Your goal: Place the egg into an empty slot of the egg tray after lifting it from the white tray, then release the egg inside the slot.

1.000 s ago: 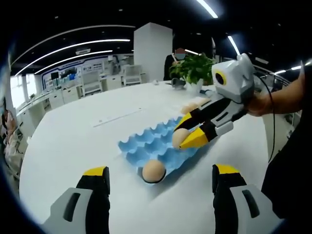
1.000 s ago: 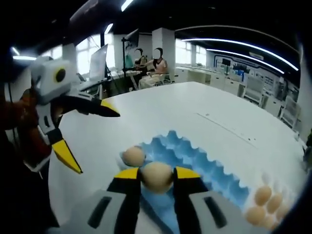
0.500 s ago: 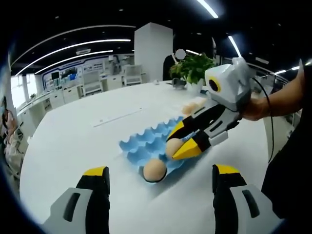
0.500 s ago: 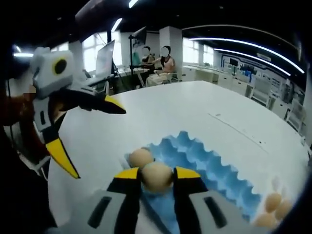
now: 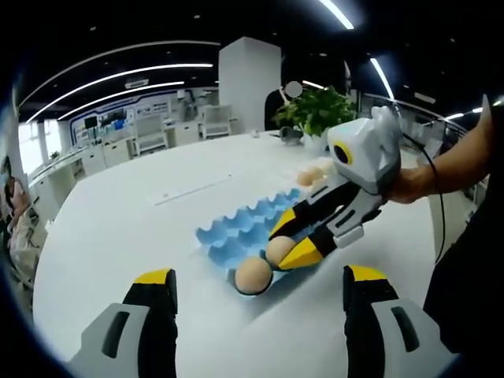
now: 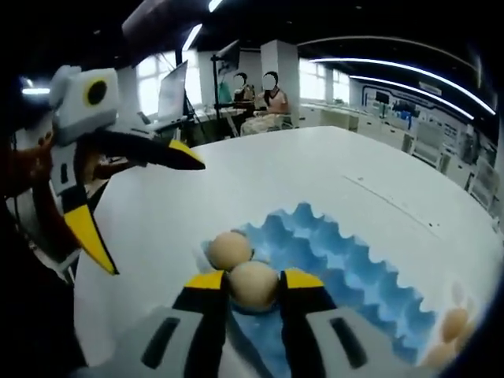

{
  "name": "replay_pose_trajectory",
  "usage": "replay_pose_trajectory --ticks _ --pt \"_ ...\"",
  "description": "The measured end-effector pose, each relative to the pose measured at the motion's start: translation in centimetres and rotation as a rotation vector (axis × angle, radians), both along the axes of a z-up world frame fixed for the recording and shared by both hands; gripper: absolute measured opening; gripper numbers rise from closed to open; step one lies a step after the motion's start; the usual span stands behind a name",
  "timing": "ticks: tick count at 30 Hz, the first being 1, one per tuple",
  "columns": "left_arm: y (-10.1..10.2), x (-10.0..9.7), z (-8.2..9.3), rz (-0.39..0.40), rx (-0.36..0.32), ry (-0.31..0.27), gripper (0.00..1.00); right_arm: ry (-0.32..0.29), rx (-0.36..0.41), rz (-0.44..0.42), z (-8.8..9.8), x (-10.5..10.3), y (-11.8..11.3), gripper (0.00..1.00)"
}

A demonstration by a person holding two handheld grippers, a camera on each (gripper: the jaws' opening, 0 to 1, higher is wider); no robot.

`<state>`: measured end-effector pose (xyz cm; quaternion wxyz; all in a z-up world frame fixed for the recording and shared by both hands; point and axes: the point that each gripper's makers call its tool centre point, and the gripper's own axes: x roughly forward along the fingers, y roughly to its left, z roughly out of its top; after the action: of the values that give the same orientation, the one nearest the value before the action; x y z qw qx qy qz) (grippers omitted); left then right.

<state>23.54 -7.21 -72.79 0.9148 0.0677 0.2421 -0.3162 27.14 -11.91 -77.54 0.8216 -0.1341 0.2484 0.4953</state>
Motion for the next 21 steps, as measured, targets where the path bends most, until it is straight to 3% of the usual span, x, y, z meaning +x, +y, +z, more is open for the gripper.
replay_pose_trajectory --ticks 7,21 --pt "0.0 0.1 0.1 -0.002 0.002 -0.003 0.87 -0.037 0.005 0.024 -0.1 0.0 0.0 0.26" --pt "-0.3 0.2 0.6 -0.013 0.003 -0.013 0.87 -0.026 0.010 -0.004 0.2 -0.5 -1.7 0.27"
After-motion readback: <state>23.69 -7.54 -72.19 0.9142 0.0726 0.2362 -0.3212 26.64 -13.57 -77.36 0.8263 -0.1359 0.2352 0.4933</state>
